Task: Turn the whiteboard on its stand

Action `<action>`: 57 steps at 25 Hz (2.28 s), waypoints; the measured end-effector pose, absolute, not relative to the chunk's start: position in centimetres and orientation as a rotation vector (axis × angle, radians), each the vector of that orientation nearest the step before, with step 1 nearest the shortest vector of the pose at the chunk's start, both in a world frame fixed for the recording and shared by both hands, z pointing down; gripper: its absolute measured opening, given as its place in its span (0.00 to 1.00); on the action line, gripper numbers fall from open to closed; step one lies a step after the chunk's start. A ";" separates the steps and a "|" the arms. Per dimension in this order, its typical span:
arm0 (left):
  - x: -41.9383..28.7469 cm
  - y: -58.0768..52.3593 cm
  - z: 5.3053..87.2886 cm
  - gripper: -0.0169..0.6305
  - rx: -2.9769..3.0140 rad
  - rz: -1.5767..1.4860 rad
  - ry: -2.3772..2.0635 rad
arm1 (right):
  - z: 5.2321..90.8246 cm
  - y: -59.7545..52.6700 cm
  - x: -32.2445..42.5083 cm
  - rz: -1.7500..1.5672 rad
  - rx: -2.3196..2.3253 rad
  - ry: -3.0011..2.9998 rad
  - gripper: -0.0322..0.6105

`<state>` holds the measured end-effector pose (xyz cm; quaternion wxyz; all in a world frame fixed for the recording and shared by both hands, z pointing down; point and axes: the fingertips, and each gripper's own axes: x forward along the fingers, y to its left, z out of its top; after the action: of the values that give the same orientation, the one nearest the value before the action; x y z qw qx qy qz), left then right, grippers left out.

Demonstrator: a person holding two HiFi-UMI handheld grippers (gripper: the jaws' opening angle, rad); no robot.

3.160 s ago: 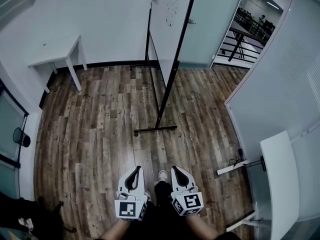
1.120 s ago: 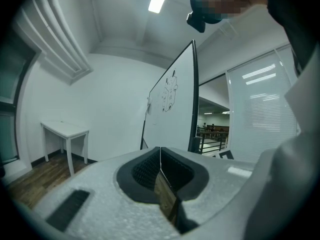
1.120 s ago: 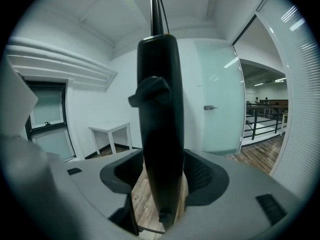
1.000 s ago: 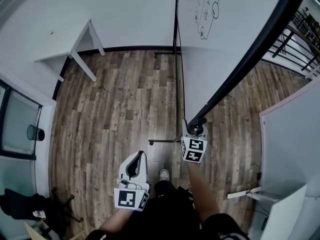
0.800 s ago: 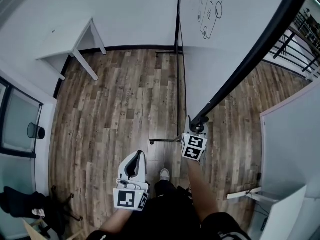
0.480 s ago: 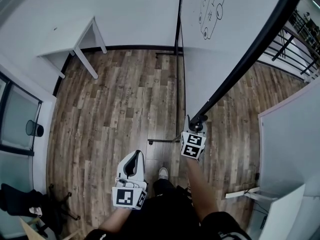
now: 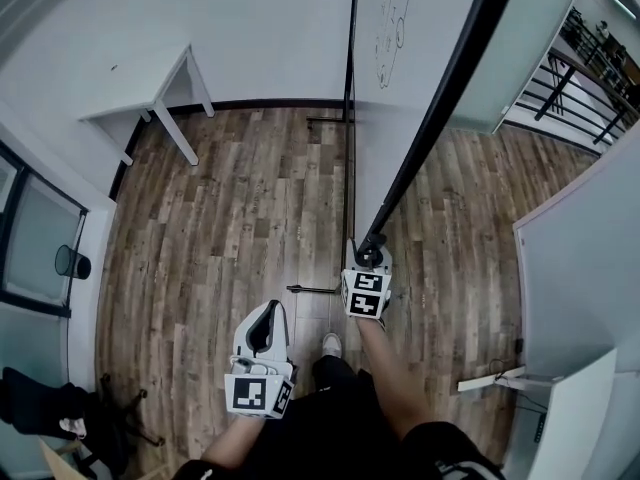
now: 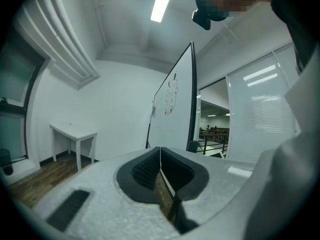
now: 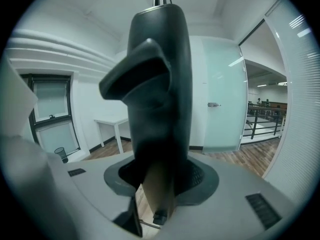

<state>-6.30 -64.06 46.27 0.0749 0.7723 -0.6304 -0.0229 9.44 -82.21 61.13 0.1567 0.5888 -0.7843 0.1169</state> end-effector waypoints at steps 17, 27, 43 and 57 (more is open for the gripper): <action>-12.9 -49.0 44.7 0.05 2.295 -0.153 -1.982 | 61.5 -68.8 3.4 0.323 1.677 -2.279 0.29; -15.7 -39.6 46.2 0.05 2.306 -0.150 -1.920 | 61.8 -60.6 1.2 0.316 1.706 -2.273 0.29; -17.9 -33.1 47.6 0.05 2.258 -0.080 -1.876 | 61.5 -54.1 -0.4 0.326 1.672 -2.287 0.29; -15.6 -24.9 48.3 0.05 2.268 -0.058 -1.863 | 61.8 -46.1 -0.1 0.300 1.641 -2.319 0.29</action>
<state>-15.56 -24.91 48.32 0.1028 0.7685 -0.6312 -0.0197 -0.15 -46.14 61.78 0.1420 0.5685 -0.8037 0.1041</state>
